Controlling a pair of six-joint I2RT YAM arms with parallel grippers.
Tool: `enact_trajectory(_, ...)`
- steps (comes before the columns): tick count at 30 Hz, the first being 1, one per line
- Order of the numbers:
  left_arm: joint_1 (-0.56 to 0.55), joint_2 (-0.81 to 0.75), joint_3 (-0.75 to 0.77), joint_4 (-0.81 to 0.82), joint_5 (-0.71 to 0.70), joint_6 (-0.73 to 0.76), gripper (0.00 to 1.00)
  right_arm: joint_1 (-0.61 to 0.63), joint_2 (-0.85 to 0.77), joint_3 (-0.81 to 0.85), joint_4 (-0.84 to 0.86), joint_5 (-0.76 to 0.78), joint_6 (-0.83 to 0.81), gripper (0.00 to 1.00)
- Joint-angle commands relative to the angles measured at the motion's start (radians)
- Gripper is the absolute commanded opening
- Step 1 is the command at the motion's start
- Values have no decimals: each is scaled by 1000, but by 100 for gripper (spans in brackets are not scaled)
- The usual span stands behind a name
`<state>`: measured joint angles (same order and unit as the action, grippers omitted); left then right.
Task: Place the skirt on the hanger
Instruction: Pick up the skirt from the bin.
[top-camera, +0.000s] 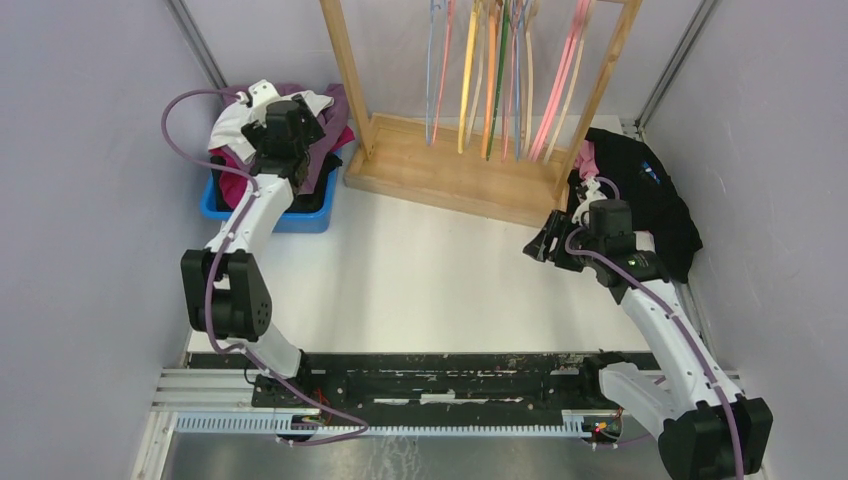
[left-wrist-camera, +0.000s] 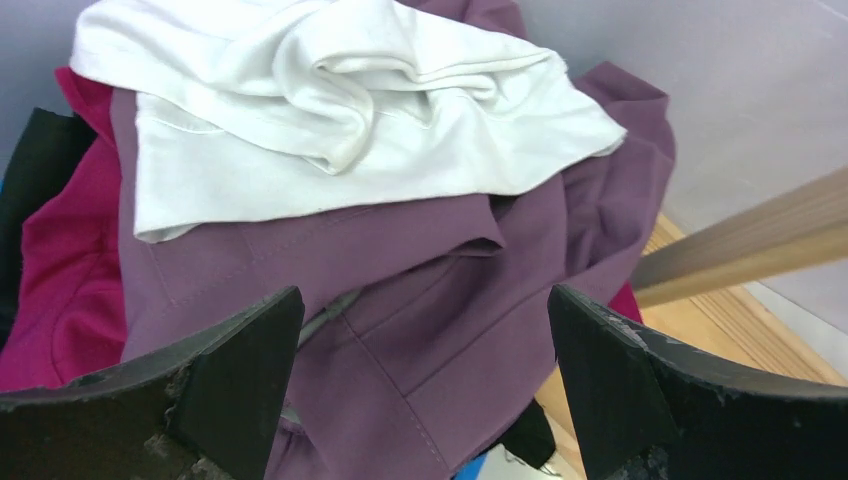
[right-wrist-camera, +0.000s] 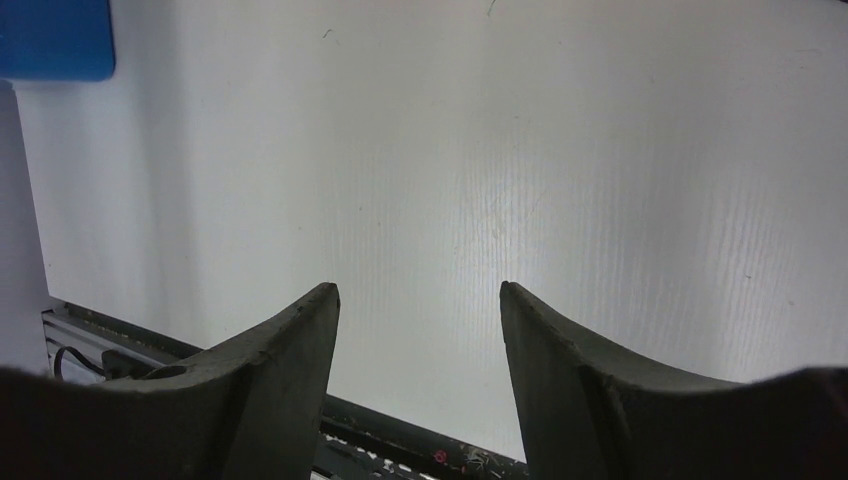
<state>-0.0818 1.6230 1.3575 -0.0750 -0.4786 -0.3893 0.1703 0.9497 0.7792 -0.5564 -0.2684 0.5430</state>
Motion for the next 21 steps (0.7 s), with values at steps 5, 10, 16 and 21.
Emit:
enact_trajectory(5, 47, 128, 205, 14, -158, 60, 99, 16, -26, -54, 90, -72, 23, 66)
enact_trajectory(10, 56, 274, 407, -53, -182, 85, 99, 19, -13, -99, 146, -95, 29, 67)
enact_trajectory(16, 62, 395, 565, -84, -232, 87, 99, 20, 17, -125, 198, -140, 25, 67)
enact_trajectory(21, 49, 517, 726, -169, -317, 88, 99, 20, 34, -160, 237, -159, 25, 67)
